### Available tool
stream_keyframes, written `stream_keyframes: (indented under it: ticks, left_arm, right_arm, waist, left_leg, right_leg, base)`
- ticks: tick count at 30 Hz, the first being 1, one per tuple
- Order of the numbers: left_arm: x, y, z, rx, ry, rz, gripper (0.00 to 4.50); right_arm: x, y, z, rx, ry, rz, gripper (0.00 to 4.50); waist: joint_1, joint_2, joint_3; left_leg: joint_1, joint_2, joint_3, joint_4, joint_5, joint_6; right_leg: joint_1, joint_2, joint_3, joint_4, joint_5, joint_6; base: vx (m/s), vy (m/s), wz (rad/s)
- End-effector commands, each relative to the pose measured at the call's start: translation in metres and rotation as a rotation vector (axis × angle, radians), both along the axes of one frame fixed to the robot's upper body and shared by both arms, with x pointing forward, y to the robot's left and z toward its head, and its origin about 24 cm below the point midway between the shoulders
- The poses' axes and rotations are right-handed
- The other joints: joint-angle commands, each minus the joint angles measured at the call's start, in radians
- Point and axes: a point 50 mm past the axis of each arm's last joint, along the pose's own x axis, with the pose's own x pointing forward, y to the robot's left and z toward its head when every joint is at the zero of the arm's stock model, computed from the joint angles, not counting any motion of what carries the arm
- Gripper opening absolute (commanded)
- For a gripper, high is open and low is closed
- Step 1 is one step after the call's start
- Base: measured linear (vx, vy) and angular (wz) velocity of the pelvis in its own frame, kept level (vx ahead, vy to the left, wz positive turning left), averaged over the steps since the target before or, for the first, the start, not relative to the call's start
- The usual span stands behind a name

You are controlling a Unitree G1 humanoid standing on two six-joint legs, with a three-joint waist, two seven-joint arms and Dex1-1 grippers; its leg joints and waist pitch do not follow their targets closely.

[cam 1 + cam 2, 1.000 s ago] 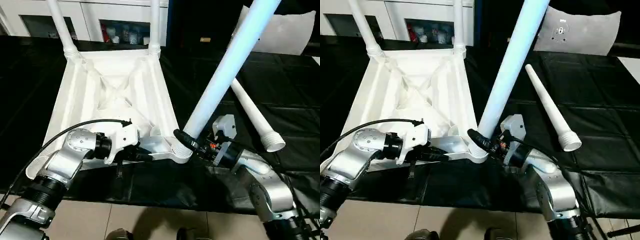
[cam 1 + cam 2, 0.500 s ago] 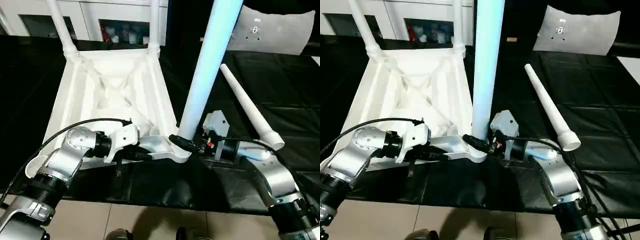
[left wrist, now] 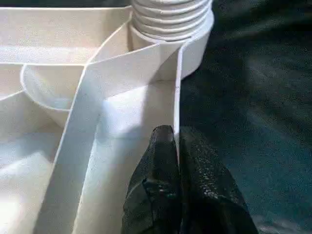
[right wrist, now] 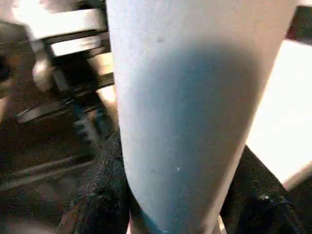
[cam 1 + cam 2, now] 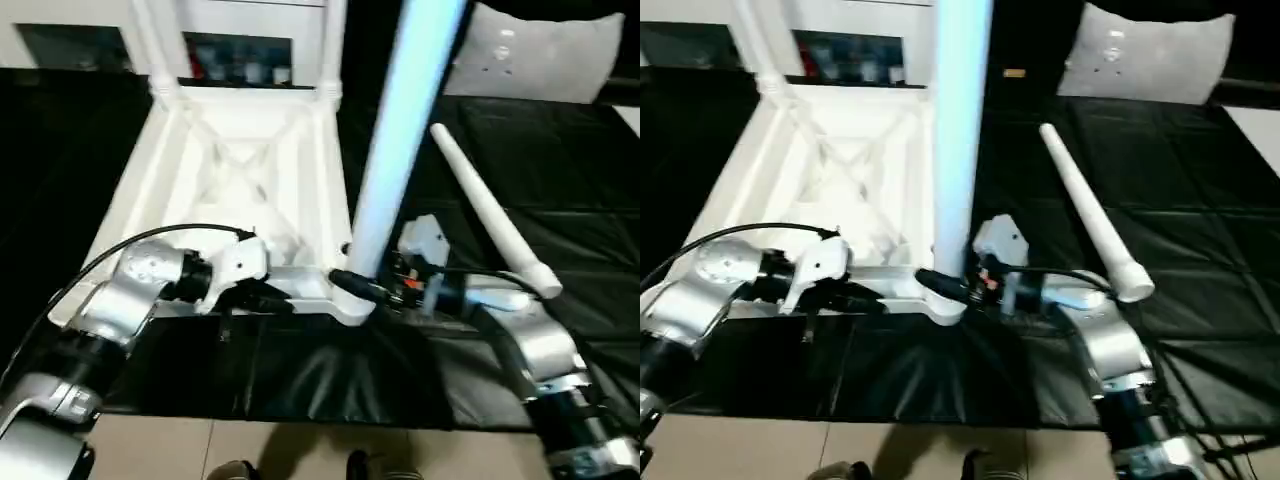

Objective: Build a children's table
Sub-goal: Insert table leg to table base

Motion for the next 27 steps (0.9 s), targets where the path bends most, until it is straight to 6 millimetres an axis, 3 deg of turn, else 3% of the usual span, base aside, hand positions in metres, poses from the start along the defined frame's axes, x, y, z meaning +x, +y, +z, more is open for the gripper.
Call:
stream_keyframes:
  ticks: [1, 4, 6, 7, 8, 9, 11, 12, 14, 15, 21, 27]
  left_arm:
    - [0.002, -0.004, 0.017, -0.055, -0.109, 0.091, 0.0]
    - [-0.008, -0.007, 0.015, -0.08, -0.104, 0.185, 0.0]
    - [-0.019, -0.014, 0.015, -0.111, -0.101, 0.241, 0.0]
    - [-0.022, -0.017, 0.014, -0.118, -0.1, 0.247, 0.0]
    - [-0.032, -0.032, 0.014, -0.14, -0.086, 0.27, 0.0]
    - [-0.032, -0.032, 0.014, -0.14, -0.086, 0.27, 0.0]
    - [-0.038, -0.044, 0.013, -0.147, -0.083, 0.286, 0.0]
    - [-0.038, -0.054, 0.014, -0.146, -0.092, 0.299, 0.0]
    - [-0.037, -0.059, 0.014, -0.148, -0.097, 0.307, 0.0]
    - [-0.036, -0.061, 0.015, -0.148, -0.095, 0.317, 0.0]
    - [-0.031, -0.062, 0.016, -0.082, -0.112, 0.391, 0.0]
    - [-0.028, -0.06, 0.015, -0.067, -0.094, 0.452, 0.0]
  right_arm:
    - [-0.011, -0.013, -0.069, -0.205, 0.273, -0.158, 1.88]
    - [-0.003, -0.012, -0.065, -0.169, 0.26, -0.265, 1.88]
    - [0.003, -0.011, -0.061, -0.14, 0.253, -0.344, 1.88]
    - [0.005, -0.011, -0.06, -0.133, 0.25, -0.361, 1.88]
    - [0.009, -0.006, -0.058, -0.119, 0.245, -0.386, 1.88]
    - [0.009, -0.006, -0.058, -0.119, 0.245, -0.386, 1.88]
    - [0.012, -0.002, -0.057, -0.117, 0.244, -0.387, 1.88]
    - [0.014, 0.001, -0.057, -0.117, 0.244, -0.384, 1.88]
    - [0.015, 0.003, -0.057, -0.115, 0.248, -0.374, 1.88]
    - [0.015, 0.004, -0.057, -0.112, 0.251, -0.37, 1.88]
    - [0.015, 0.007, -0.059, -0.11, 0.264, -0.363, 1.88]
    - [0.018, 0.008, -0.059, -0.103, 0.261, -0.366, 1.88]
  waist:
    - [-0.003, 0.01, -0.022]
    - [-0.013, 0.011, -0.023]
    - [-0.021, 0.005, -0.027]
    - [-0.024, 0.008, -0.028]
    - [-0.03, 0.001, -0.033]
    - [-0.033, 0.003, -0.032]
    - [-0.032, 0.002, -0.033]
    - [-0.034, -0.009, -0.036]
    - [-0.026, -0.003, -0.034]
    - [-0.026, -0.008, -0.035]
    - [-0.02, -0.01, -0.032]
    - [-0.021, -0.009, -0.031]
  left_leg:
    - [-0.007, 0.061, -0.029, -0.091, -0.374, -0.018]
    - [-0.008, 0.06, -0.03, -0.09, -0.38, -0.015]
    - [-0.011, 0.064, -0.026, -0.089, -0.351, -0.018]
    - [-0.009, 0.061, -0.023, -0.086, -0.335, -0.009]
    - [-0.011, 0.059, -0.018, -0.082, -0.315, 0.0]
    - [-0.016, 0.061, -0.021, -0.083, -0.298, 0.004]
    - [-0.014, 0.056, -0.014, -0.076, -0.26, 0.027]
    - [-0.013, 0.056, -0.01, -0.075, -0.255, 0.034]
    - [-0.014, 0.054, -0.01, -0.073, -0.236, 0.042]
    - [-0.013, 0.054, -0.009, -0.072, -0.235, 0.043]
    - [-0.009, 0.055, -0.014, -0.076, -0.288, 0.023]
    - [-0.008, 0.052, -0.017, -0.075, -0.315, 0.009]
  right_leg:
    - [0.018, -0.079, 0.045, -0.083, -0.505, -0.164]
    - [0.016, -0.078, 0.047, -0.084, -0.507, -0.155]
    - [0.02, -0.078, 0.049, -0.078, -0.45, -0.181]
    - [0.017, -0.074, 0.048, -0.08, -0.428, -0.187]
    - [0.02, -0.068, 0.047, -0.075, -0.388, -0.196]
    - [0.025, -0.072, 0.048, -0.072, -0.362, -0.206]
    - [0.025, -0.068, 0.045, -0.073, -0.32, -0.22]
    - [0.026, -0.066, 0.045, -0.075, -0.32, -0.22]
    - [0.026, -0.065, 0.045, -0.075, -0.319, -0.213]
    - [0.025, -0.064, 0.044, -0.075, -0.318, -0.21]
    - [0.02, -0.064, 0.042, -0.079, -0.385, -0.18]
    - [0.017, -0.063, 0.043, -0.08, -0.396, -0.166]
  base:
    - [0.0, 0.0, 0.0]
    - [0.0, 0.0, 0.0]
    - [0.0, 0.0, 0.0]
    - [0.0, 0.0, 0.0]
    - [0.0, 0.0, 0.0]
    - [0.0, 0.0, 0.0]
    - [0.0, 0.0, 0.0]
    - [0.0, 0.0, 0.0]
    - [0.0, 0.0, 0.0]
    - [0.0, 0.0, 0.0]
    - [0.0, 0.0, 0.0]
    - [0.0, 0.0, 0.0]
